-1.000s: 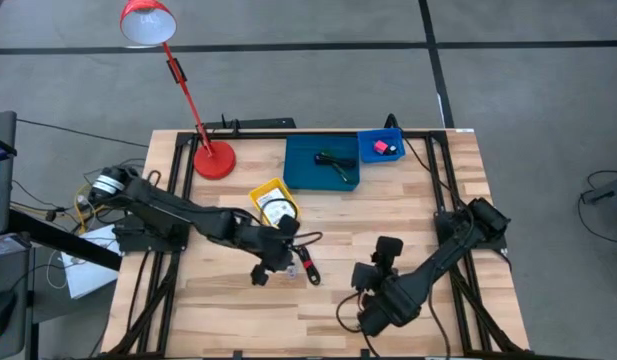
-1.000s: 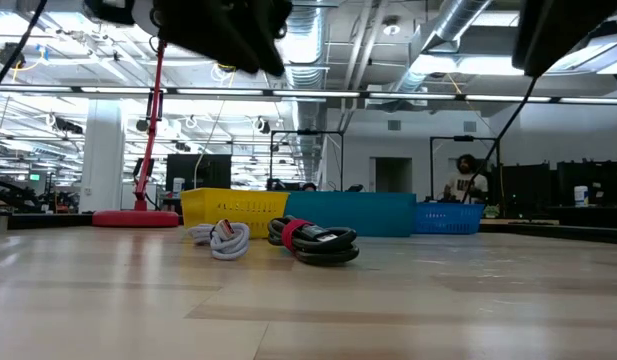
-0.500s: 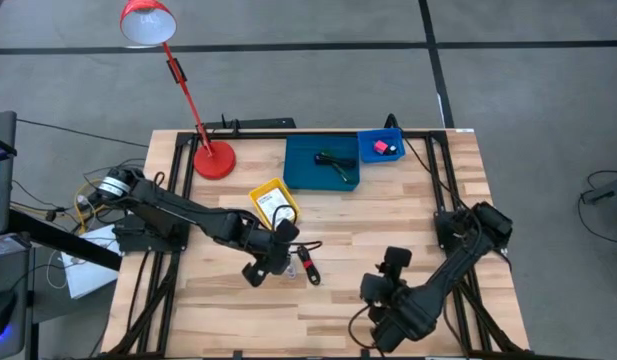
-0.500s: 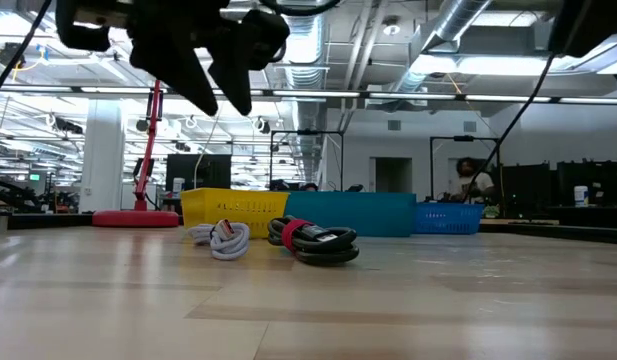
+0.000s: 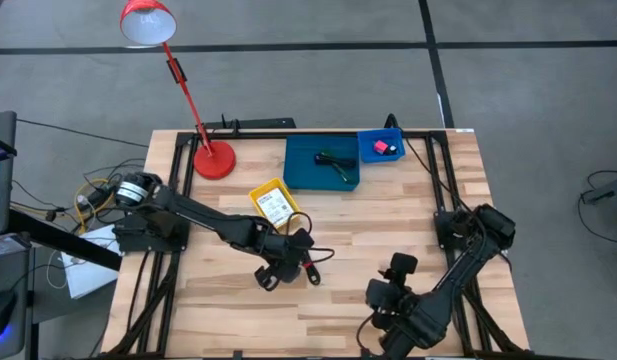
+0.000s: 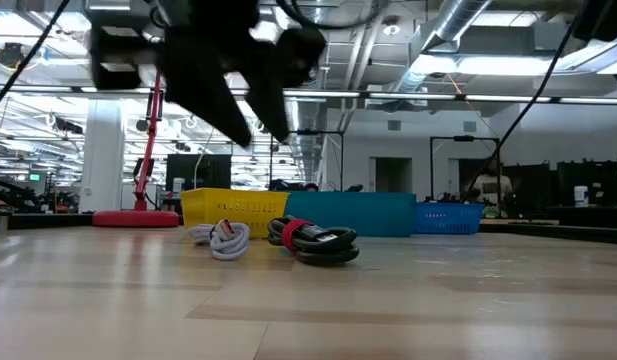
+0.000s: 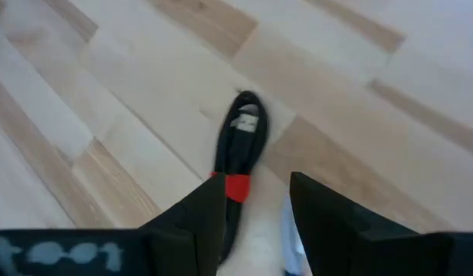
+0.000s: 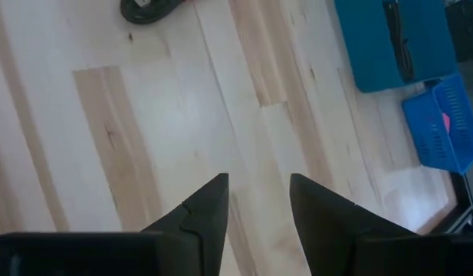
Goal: Pick and place items into bin
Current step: Put the black charger cable into the dark blue bin
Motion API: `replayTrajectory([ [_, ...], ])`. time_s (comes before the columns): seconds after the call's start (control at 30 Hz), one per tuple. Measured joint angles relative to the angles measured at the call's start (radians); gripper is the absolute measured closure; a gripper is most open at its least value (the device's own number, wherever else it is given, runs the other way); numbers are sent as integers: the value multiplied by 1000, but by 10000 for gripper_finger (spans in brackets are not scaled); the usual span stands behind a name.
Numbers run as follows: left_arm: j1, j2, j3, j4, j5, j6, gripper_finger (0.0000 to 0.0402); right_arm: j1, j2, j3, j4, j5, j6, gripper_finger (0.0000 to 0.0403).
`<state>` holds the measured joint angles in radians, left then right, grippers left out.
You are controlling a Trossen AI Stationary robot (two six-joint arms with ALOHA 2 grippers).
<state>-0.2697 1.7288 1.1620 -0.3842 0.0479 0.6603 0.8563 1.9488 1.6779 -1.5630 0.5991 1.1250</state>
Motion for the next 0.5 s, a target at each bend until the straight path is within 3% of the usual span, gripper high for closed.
replayTrajectory([
  [0.5,38,210,158,-68,-8,58,264,22,0,0,2,31,2,268],
])
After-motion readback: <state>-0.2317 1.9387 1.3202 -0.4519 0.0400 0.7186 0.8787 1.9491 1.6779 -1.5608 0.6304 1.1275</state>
